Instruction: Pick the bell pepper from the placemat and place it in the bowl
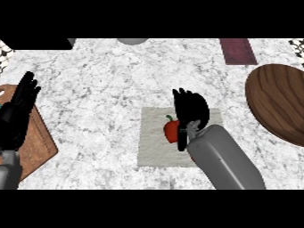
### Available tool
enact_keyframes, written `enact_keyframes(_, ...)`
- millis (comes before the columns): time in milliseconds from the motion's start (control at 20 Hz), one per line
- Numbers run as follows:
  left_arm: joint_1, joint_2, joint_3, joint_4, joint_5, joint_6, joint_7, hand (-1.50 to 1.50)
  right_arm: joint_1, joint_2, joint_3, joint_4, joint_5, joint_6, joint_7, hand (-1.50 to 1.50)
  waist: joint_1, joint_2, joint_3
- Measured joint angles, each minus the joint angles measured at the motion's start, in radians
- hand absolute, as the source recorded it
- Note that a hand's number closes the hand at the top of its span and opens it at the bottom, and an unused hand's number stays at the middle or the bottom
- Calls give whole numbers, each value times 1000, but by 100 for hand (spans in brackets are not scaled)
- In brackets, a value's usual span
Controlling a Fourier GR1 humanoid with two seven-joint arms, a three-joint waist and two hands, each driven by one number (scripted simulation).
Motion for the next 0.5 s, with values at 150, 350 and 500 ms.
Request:
enact_keyframes(150, 3, -4, 9, -7, -1, -14, 4, 0, 18, 2, -13, 40, 11, -11, -30, -150, 0, 0, 0)
enact_keyframes(350, -5, -10, 25, 18, -12, -31, -10, 0, 57, 12, 27, 65, 12, -53, -20, -150, 0, 0, 0)
enact_keyframes(500, -12, -20, 31, 10, -23, -34, -3, 0, 47, 15, 50, 97, -4, -85, -11, -150, 0, 0, 0)
